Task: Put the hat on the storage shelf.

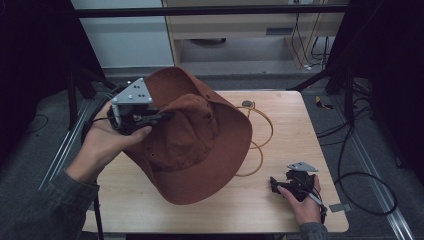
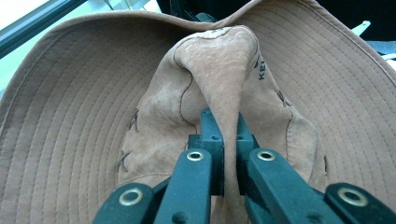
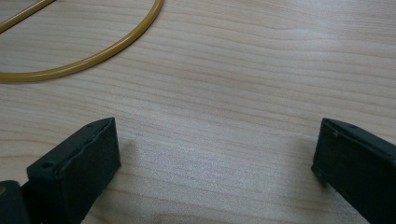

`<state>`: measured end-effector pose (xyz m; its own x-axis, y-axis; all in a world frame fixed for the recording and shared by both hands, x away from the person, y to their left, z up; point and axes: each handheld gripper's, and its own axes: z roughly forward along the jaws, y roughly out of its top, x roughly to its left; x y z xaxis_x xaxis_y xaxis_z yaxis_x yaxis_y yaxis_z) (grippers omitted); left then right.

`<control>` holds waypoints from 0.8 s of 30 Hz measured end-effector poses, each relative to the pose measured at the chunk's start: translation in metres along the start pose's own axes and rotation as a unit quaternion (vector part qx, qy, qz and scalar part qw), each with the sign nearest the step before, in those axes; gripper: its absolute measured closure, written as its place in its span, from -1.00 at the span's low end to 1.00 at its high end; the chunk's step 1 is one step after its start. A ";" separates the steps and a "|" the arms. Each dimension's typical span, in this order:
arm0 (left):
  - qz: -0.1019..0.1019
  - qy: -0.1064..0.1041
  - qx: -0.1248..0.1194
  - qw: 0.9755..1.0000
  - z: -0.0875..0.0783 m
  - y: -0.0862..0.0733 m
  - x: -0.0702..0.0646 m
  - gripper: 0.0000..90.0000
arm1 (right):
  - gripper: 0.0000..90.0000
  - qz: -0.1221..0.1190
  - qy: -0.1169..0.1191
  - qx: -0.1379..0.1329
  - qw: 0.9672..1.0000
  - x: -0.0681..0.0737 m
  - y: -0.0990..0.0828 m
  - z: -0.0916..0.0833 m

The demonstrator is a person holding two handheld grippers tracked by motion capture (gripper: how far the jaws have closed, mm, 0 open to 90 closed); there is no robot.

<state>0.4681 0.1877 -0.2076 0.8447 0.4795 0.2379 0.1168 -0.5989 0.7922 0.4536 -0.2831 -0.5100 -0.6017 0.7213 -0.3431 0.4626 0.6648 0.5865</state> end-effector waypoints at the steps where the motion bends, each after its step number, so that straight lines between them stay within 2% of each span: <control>1: 0.005 0.000 0.002 1.000 0.003 0.004 -0.002 0.97 | -0.98 0.000 0.000 0.000 1.000 0.000 0.000 0.000; 7: 0.012 -0.003 -0.007 1.000 0.014 0.019 -0.008 0.97 | -0.99 0.000 -0.002 0.002 1.000 0.000 0.000 0.000; 13: 0.030 -0.001 0.002 1.000 0.029 0.043 -0.013 0.97 | -0.99 0.001 -0.002 0.002 1.000 0.001 0.000 0.000; 17: 0.031 -0.002 0.004 1.000 0.036 0.052 -0.012 0.97 | -0.99 0.000 -0.001 0.002 1.000 0.000 0.001 0.001; 23: 0.035 0.006 0.009 0.999 0.053 0.069 -0.007 0.97 | -0.99 0.000 0.000 0.002 1.000 0.000 0.001 0.000; 24: 0.029 0.006 0.003 1.000 0.059 0.074 -0.004 0.97 | -0.99 0.000 0.000 0.002 1.000 0.000 0.001 0.000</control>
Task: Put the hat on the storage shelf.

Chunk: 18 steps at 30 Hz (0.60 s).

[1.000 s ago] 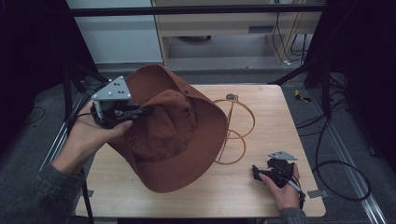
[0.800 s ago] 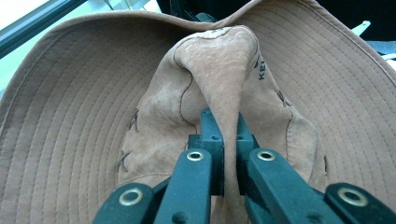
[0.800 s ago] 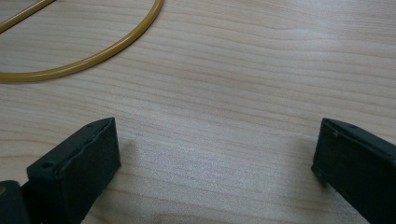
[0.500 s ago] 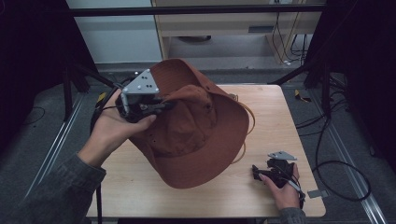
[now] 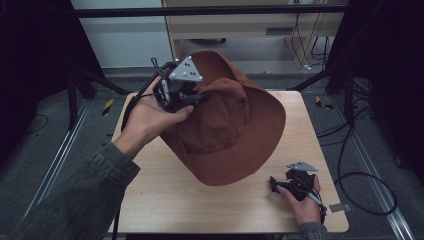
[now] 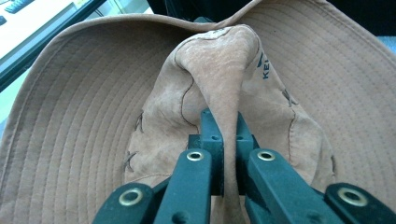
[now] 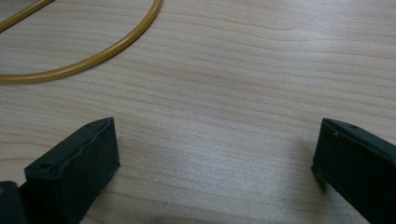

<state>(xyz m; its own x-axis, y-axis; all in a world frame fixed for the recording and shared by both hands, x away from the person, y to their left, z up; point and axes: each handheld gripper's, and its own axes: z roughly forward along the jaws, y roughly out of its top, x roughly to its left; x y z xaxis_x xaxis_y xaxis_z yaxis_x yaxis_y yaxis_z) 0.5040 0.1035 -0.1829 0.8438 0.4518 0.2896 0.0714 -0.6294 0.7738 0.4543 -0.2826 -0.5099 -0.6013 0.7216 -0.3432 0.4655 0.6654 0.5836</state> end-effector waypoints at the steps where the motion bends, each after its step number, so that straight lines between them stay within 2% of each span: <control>1: 0.001 0.000 0.001 1.000 0.003 0.004 0.001 0.97 | -0.99 0.000 -0.002 -0.001 1.000 0.000 0.000 0.000; 5: 0.002 0.001 0.005 1.000 0.010 0.011 0.003 0.97 | -0.99 0.000 0.000 0.000 1.000 0.000 0.000 0.000; 11: 0.008 0.001 0.019 1.000 0.032 0.028 0.005 0.97 | -0.99 -0.001 0.000 -0.001 1.000 0.000 0.000 0.000; 18: 0.005 -0.016 0.026 1.000 0.055 0.034 0.004 0.97 | -0.99 -0.001 0.000 -0.001 1.000 0.000 0.000 0.000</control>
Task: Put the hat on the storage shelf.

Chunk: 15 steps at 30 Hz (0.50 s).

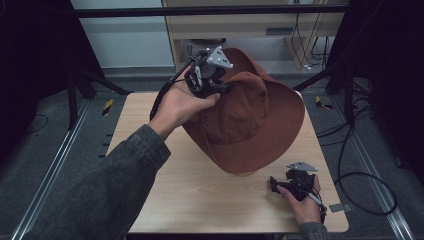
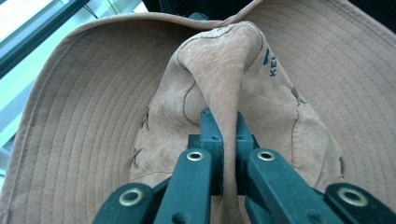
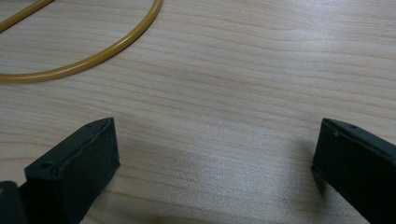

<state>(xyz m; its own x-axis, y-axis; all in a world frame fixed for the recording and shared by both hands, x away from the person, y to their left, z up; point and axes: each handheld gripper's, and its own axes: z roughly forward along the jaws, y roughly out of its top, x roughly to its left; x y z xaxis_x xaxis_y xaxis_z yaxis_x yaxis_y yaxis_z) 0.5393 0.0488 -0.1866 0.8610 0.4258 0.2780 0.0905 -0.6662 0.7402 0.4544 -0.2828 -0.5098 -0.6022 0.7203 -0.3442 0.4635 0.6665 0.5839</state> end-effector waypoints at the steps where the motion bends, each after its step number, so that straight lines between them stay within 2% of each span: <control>1: 0.000 0.000 0.000 1.000 0.000 0.000 0.000 0.97 | -0.99 0.000 0.000 0.000 1.000 0.000 0.000 0.000; 7: -0.001 -0.005 0.006 1.000 0.018 0.009 0.000 0.97 | -0.99 0.000 0.000 0.000 1.000 0.000 0.000 0.000; 15: 0.003 -0.013 0.002 1.000 0.022 0.021 -0.003 0.97 | -0.99 0.001 0.000 0.000 1.000 0.000 0.000 0.000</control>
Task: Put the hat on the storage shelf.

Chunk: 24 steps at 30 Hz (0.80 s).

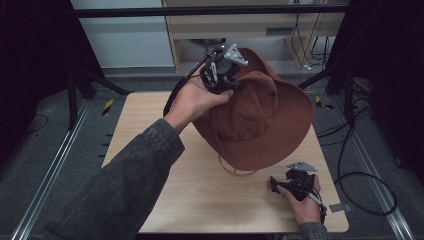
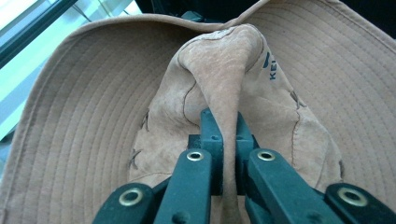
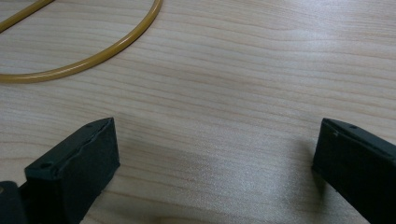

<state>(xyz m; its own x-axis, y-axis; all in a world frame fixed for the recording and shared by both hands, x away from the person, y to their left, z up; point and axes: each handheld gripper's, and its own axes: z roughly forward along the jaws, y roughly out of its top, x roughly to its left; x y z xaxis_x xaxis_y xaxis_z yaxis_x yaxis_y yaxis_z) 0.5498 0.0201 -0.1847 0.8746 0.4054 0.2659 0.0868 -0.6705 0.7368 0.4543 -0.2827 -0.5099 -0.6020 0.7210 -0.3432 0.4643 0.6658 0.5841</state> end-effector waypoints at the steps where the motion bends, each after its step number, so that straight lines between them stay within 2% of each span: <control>1: 0.002 0.000 -0.001 1.000 0.001 0.002 -0.001 0.97 | -0.99 0.001 0.000 0.001 1.000 0.000 0.000 0.000; 6: 0.002 -0.005 0.003 1.000 0.011 0.006 -0.004 0.97 | -0.99 0.001 0.001 0.000 1.000 0.000 0.000 0.000; 8: -0.001 -0.012 0.011 1.000 0.022 0.005 -0.003 0.97 | -0.99 -0.006 0.001 0.000 1.000 -0.002 0.000 0.000; 13: -0.006 -0.016 0.022 1.000 0.034 0.003 -0.001 0.97 | -0.99 -0.005 -0.001 0.000 1.000 -0.001 0.000 0.000; 16: -0.008 -0.025 0.033 0.999 0.047 0.001 0.001 0.97 | -0.99 -0.005 0.000 0.000 1.000 -0.001 0.000 0.000; 24: -0.020 -0.031 0.039 0.999 0.058 -0.006 0.001 0.96 | -0.99 -0.003 0.000 0.001 1.000 -0.002 0.000 -0.001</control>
<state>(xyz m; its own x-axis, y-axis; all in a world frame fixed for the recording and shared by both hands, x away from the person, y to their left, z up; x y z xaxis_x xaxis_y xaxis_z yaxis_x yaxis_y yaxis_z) 0.5785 -0.0118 -0.2248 0.8976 0.3952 0.1955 0.1575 -0.7014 0.6951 0.4546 -0.2839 -0.5085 -0.6054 0.7165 -0.3465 0.4617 0.6708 0.5804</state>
